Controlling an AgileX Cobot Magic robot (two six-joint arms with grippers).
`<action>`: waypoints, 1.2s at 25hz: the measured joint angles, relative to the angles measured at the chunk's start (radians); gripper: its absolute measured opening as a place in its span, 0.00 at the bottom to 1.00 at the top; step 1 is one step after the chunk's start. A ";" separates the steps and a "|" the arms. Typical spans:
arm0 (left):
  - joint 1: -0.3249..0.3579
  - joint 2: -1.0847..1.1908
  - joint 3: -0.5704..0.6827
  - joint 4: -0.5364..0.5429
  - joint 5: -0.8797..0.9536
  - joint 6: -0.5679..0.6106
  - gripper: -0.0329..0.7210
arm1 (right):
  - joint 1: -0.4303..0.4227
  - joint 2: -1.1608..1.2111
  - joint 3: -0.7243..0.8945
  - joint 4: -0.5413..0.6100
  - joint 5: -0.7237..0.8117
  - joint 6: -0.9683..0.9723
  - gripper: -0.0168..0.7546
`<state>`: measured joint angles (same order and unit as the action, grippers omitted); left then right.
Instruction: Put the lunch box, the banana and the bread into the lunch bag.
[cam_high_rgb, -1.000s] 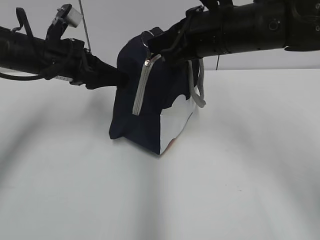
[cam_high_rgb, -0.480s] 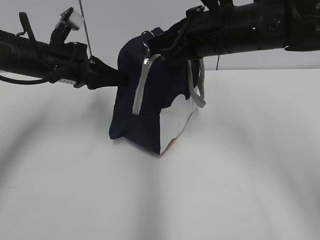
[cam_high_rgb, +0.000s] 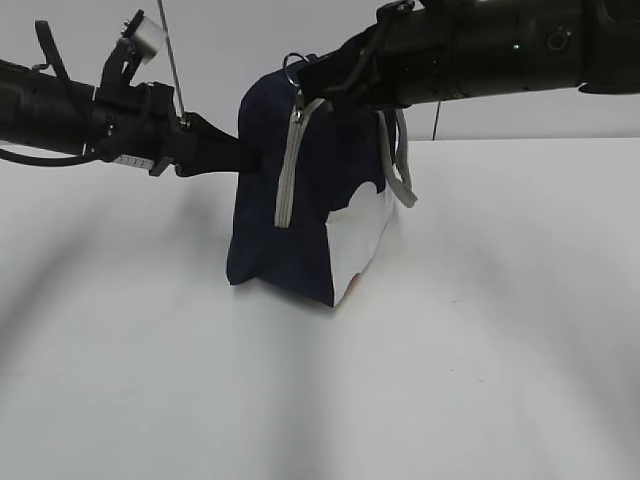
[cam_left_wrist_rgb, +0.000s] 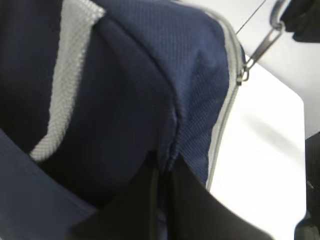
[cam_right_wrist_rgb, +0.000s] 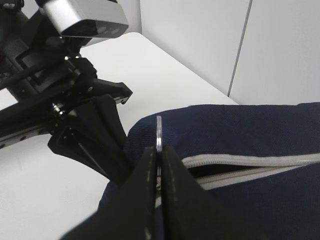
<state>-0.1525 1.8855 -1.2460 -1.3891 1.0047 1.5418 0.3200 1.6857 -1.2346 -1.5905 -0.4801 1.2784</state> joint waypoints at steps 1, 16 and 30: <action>0.000 0.000 0.000 0.008 0.006 -0.008 0.05 | 0.000 0.000 0.000 -0.002 0.000 0.002 0.00; 0.000 0.000 0.000 0.091 0.020 -0.097 0.05 | 0.000 0.000 -0.066 -0.014 0.053 0.020 0.00; 0.000 0.000 0.000 0.097 0.045 -0.097 0.05 | -0.098 0.075 -0.145 -0.013 -0.097 0.099 0.00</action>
<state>-0.1525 1.8855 -1.2460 -1.2918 1.0501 1.4446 0.2219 1.7607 -1.3795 -1.6037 -0.5768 1.3774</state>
